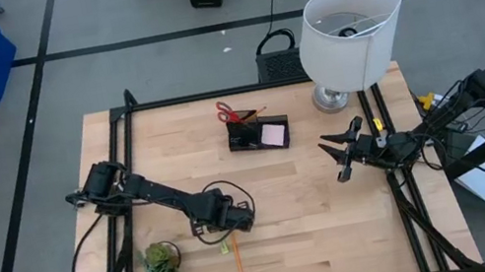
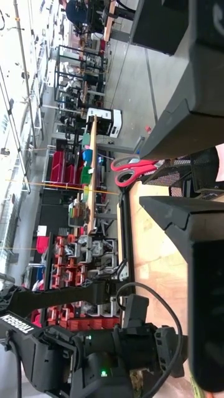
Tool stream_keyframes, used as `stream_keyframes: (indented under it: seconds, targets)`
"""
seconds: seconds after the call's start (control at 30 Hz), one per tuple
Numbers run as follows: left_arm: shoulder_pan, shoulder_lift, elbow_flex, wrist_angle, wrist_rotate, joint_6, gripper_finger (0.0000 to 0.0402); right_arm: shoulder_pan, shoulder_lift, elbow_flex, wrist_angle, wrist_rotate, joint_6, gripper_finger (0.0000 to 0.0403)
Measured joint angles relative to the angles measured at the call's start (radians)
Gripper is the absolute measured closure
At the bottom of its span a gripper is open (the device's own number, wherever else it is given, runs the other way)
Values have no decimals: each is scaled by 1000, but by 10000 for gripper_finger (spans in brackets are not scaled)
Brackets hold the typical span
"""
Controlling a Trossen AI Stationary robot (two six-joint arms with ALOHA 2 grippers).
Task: Pick and place office supplies into organizer
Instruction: Put the yellow pencil into the desk organizer
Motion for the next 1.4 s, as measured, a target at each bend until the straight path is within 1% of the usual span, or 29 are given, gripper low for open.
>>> stream_keyframes:
  seconds: [0.33, 0.6, 0.67, 0.87, 1.07, 1.4]
  targets:
    - [0, 2, -2, -13, 9, 8, 312, 0, 0, 0, 0, 0, 0, 303]
    - [0, 3, -3, -22, 12, 2, 379, 0, 0, 0, 0, 0, 0, 303]
    - [0, 3, -3, -22, 12, 0, 390, 0, 0, 0, 0, 0, 0, 303]
    - [-1, -3, -3, -24, 14, -10, 383, 0, 0, 0, 0, 0, 0, 303]
    - [-17, -30, -6, -63, 0, -50, 392, 0, 0, 0, 0, 0, 0, 303]
    - [-48, -79, -6, -79, -120, -55, 401, 0, 0, 0, -4, 0, 0, 303]
